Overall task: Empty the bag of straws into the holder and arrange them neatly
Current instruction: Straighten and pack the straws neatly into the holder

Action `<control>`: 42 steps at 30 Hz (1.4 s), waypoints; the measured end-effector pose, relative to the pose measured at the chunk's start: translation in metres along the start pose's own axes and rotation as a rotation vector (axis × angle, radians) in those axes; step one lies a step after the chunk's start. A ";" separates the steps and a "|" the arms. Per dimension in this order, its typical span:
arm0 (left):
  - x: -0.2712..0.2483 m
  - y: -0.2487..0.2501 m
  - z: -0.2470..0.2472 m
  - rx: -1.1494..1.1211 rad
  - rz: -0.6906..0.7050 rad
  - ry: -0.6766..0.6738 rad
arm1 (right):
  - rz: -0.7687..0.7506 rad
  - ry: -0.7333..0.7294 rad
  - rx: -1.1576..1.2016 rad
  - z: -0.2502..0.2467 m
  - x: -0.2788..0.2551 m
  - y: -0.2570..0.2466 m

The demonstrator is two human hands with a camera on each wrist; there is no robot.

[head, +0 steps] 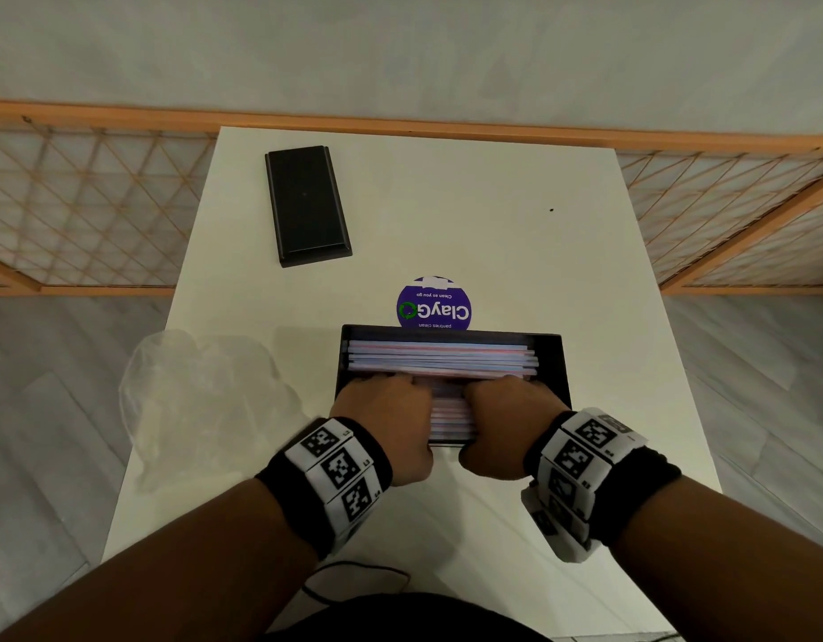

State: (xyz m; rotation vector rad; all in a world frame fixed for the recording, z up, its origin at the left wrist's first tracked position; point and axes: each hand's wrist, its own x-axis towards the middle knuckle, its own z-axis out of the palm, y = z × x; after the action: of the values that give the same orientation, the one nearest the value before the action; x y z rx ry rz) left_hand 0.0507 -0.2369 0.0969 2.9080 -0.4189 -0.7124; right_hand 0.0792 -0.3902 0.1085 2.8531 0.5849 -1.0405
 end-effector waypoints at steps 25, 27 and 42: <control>-0.006 0.007 0.004 0.014 0.033 0.048 | -0.075 0.041 -0.044 -0.002 -0.004 -0.011; -0.006 0.003 0.004 -0.011 0.027 0.042 | -0.078 0.029 -0.021 -0.001 -0.005 -0.009; -0.004 0.003 0.007 0.003 0.047 -0.020 | -0.046 -0.034 0.070 -0.002 -0.005 -0.011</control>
State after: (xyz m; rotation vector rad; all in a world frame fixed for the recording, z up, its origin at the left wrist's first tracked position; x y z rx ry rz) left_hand 0.0433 -0.2385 0.0926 2.8861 -0.4889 -0.7354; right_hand 0.0729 -0.3815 0.1143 2.8882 0.6258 -1.1372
